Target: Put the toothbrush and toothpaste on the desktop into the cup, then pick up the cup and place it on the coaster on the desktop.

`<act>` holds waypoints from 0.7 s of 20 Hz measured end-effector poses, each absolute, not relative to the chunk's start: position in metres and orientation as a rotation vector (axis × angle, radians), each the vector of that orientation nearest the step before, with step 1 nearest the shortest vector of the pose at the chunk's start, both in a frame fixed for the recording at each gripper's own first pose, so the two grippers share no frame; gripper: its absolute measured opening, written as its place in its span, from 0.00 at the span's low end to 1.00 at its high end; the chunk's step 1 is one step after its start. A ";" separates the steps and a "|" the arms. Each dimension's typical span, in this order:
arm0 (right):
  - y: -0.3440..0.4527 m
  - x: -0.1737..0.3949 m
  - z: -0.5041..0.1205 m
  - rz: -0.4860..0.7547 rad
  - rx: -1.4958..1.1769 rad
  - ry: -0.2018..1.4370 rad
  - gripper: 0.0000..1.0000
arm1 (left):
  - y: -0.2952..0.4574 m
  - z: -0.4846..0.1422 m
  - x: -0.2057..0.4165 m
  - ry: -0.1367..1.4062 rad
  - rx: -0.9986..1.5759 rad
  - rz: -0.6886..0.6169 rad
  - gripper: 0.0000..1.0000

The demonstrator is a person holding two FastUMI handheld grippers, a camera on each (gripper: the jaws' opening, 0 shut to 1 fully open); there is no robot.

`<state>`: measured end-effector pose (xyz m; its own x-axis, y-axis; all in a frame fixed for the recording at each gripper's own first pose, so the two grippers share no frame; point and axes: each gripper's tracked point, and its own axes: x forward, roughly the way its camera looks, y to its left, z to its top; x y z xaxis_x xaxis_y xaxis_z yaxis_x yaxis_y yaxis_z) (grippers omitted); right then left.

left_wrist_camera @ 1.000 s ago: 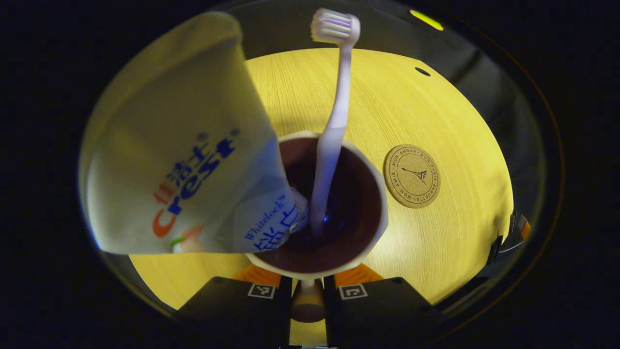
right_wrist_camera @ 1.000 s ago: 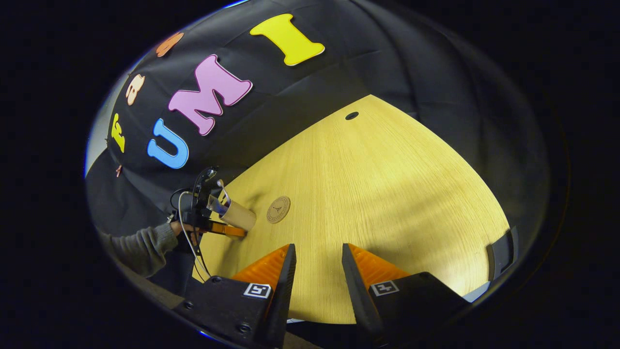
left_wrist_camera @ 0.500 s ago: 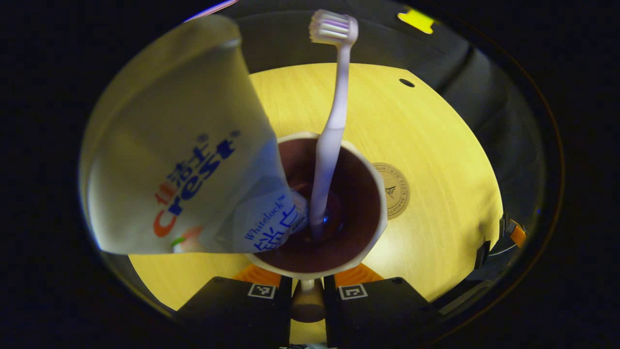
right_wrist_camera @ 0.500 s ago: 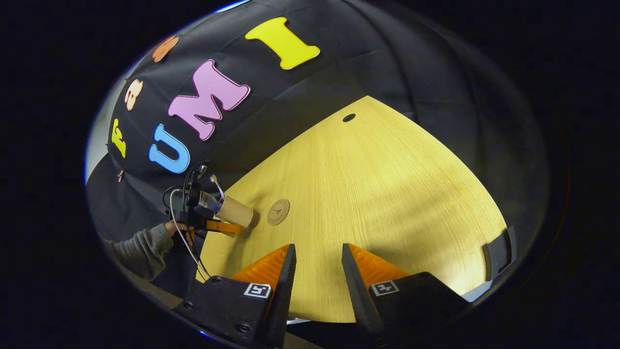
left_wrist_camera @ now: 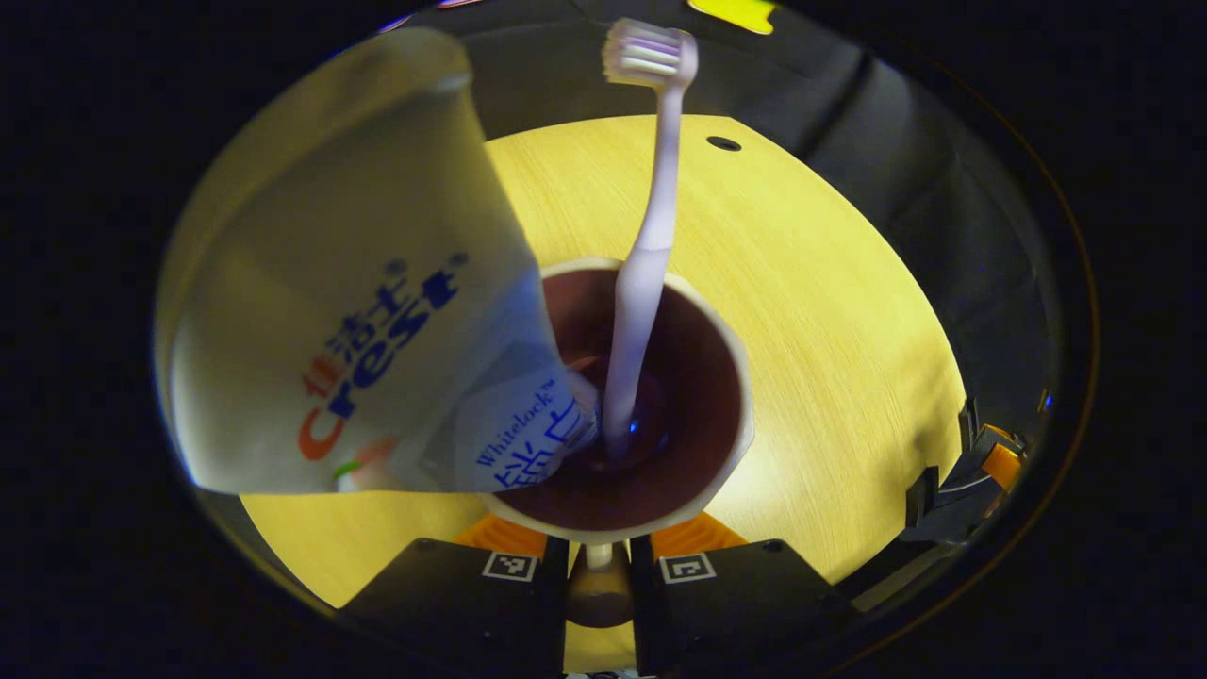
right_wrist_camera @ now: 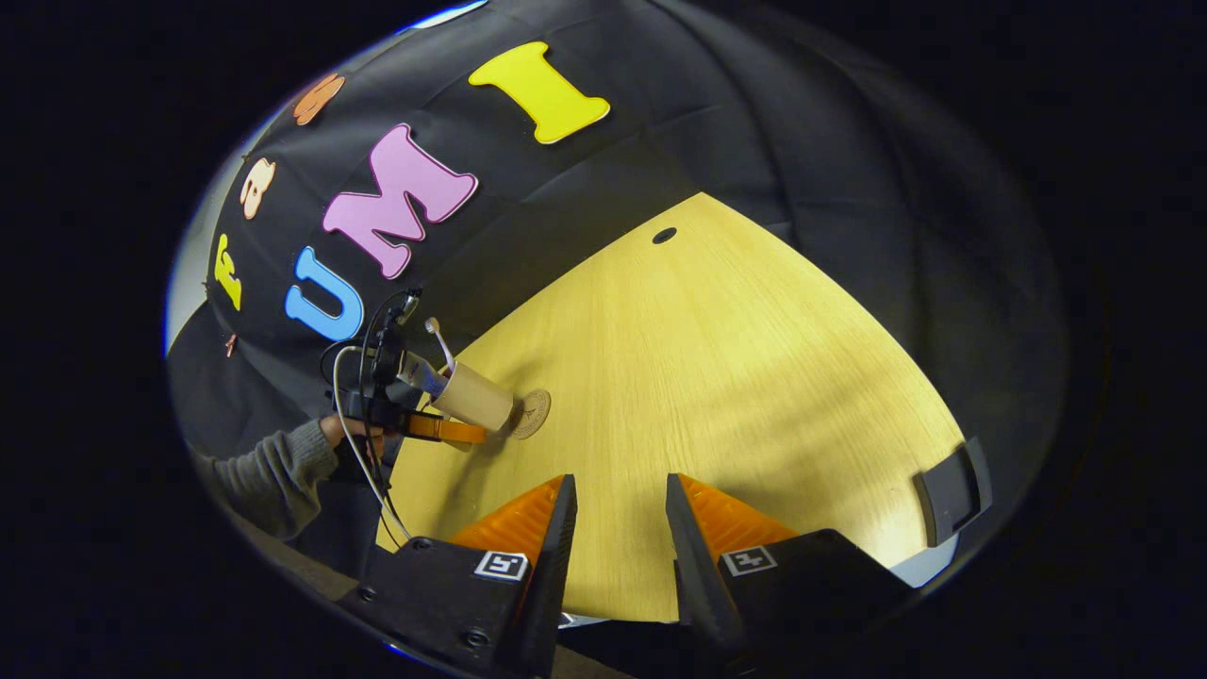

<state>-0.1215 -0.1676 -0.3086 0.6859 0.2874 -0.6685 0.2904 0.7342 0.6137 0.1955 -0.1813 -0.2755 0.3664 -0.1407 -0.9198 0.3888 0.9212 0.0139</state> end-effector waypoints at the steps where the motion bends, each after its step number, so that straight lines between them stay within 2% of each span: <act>1: -0.170 -0.124 -0.309 -0.010 0.774 0.838 0.59 | -0.186 -0.278 0.195 1.151 0.250 -0.349 0.33; 3: -0.174 -0.128 -0.309 -0.025 0.779 0.838 0.59 | -0.192 -0.280 0.196 1.156 0.260 -0.355 0.33; 4: -0.175 -0.132 -0.309 -0.030 0.782 0.840 0.59 | -0.195 -0.282 0.197 1.158 0.265 -0.356 0.29; 5: -0.177 -0.134 -0.310 -0.036 0.784 0.841 0.59 | -0.196 -0.283 0.198 1.160 0.269 -0.357 0.33; 9: -0.186 -0.142 -0.310 -0.063 0.797 0.842 0.59 | -0.201 -0.288 0.200 1.172 0.269 -0.357 0.33; 10: -0.187 -0.143 -0.311 -0.069 0.799 0.843 0.59 | -0.202 -0.290 0.200 1.174 0.271 -0.357 0.29; 12: -0.190 -0.145 -0.312 -0.077 0.805 0.845 0.59 | -0.202 -0.293 0.199 1.179 0.279 -0.357 0.33; 14: -0.194 -0.145 -0.312 -0.084 0.811 0.848 0.59 | -0.202 -0.295 0.200 1.180 0.284 -0.354 0.33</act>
